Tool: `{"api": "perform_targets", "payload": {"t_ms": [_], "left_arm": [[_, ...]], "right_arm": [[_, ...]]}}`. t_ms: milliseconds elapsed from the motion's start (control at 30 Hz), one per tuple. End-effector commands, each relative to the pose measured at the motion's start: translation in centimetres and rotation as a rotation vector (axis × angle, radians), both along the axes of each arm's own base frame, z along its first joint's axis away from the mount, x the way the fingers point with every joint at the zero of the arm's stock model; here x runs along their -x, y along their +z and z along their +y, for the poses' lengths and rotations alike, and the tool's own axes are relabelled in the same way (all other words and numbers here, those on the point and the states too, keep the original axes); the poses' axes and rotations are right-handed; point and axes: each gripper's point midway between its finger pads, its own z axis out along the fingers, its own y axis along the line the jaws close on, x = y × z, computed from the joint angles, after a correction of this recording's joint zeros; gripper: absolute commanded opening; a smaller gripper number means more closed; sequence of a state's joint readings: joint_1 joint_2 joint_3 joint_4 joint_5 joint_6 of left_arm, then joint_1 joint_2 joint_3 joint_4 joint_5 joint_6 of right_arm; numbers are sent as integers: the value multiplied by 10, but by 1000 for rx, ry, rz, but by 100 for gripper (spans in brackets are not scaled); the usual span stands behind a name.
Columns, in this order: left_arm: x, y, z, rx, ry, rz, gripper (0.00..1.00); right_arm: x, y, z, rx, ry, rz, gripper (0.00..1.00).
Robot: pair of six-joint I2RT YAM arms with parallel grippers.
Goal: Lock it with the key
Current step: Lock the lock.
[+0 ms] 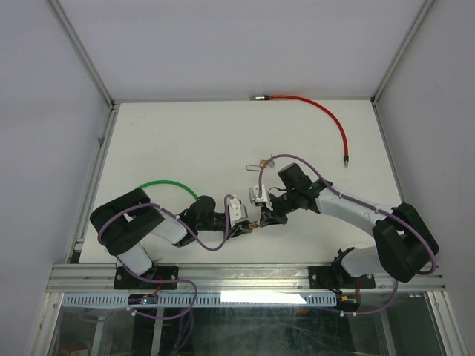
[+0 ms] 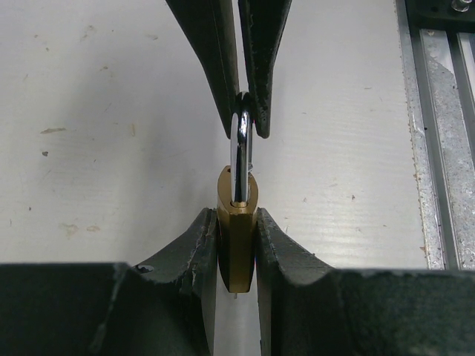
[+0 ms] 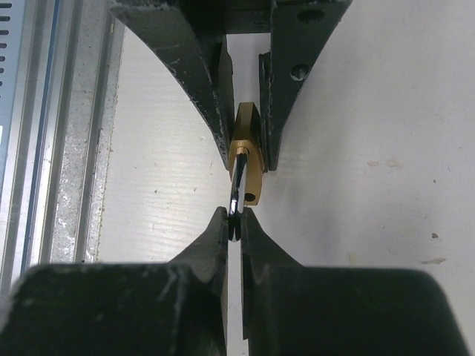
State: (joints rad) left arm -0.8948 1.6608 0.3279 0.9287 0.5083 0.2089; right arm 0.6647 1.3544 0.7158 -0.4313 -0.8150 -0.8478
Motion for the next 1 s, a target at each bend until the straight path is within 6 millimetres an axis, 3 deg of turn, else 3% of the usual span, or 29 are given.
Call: {"api": "perform_targets", "payload": {"t_ms": [0,233,500,700,967], "left_arm": [[-12,38,-11,129,-17,-98,0],[-11,33,-8,108,-41,-68,0],[-11,28,0,83,-37,-59,0],[-12,22,0,65,-39,-39,0],[-11,20,7,61,-22,-51,0]], "right_arm": [[6,12,19,-50,39,27,0],[3,9,24,-34,34,35,0],[-17,8,22,4,-13,-80,0],[-10,-3,26,38,38,-100,0],[-13,-2,27,60,43,-123,0]]}}
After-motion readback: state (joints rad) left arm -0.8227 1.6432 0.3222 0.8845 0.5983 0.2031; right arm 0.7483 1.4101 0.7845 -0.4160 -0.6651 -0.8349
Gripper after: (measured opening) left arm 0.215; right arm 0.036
